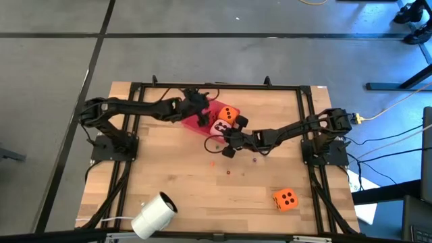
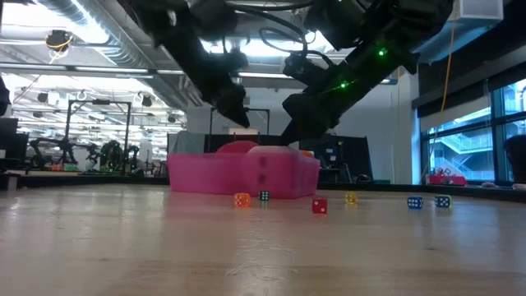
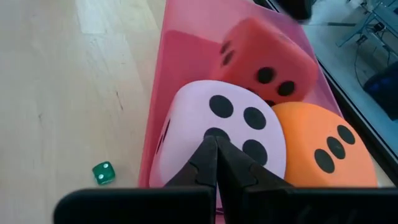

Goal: Pick & Place Dice
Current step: Put the large red die into the red bin, then adjust the large orange die in the red bin

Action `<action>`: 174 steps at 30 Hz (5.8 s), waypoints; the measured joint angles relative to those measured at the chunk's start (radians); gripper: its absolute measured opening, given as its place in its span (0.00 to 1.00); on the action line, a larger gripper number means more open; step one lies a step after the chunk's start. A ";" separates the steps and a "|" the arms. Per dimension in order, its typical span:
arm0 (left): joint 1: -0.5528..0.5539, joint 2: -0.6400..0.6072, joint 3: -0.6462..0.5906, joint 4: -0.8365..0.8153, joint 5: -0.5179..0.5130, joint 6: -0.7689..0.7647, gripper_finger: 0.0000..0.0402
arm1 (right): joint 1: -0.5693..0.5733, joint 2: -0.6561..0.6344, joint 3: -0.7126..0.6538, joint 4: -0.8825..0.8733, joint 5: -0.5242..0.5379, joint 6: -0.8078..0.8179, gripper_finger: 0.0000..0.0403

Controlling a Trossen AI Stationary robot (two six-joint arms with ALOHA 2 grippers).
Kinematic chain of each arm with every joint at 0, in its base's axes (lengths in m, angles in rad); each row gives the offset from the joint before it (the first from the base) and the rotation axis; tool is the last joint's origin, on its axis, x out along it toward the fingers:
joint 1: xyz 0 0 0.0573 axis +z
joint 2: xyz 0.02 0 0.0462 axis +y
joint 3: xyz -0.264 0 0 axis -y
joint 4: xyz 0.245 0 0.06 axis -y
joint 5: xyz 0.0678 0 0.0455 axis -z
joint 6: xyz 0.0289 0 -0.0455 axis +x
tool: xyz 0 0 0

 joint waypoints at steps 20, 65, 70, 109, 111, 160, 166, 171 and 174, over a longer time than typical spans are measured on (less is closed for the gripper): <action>0.062 -0.037 0.000 0.138 0.009 0.055 1.00 | -0.004 0.000 0.000 -0.001 0.001 -0.003 0.00; 0.142 0.101 0.000 -0.048 0.101 -0.006 1.00 | -0.052 -0.001 0.002 0.010 -0.109 0.031 0.00; 0.118 0.080 -0.002 -0.062 0.210 0.009 1.00 | -0.067 -0.002 0.002 0.010 -0.136 0.050 0.00; 0.077 0.066 0.000 0.116 0.066 0.105 1.00 | -0.042 -0.096 0.000 -0.492 0.059 0.410 0.00; 0.093 0.076 0.000 0.090 0.118 0.120 1.00 | -0.069 -0.096 0.000 -0.488 0.032 0.400 0.00; 0.151 0.359 0.307 -0.150 0.264 0.097 1.00 | -0.255 0.011 0.001 -0.277 -0.242 0.114 0.01; 0.111 0.377 0.308 -0.093 0.280 0.126 1.00 | -0.255 0.011 0.000 -0.212 -0.304 0.048 0.00; 0.091 0.377 0.309 -0.069 0.272 0.130 1.00 | -0.256 0.011 0.000 -0.206 -0.309 0.049 0.00; 0.082 0.377 0.309 -0.104 0.256 0.128 1.00 | -0.256 0.011 0.000 -0.206 -0.310 0.047 0.00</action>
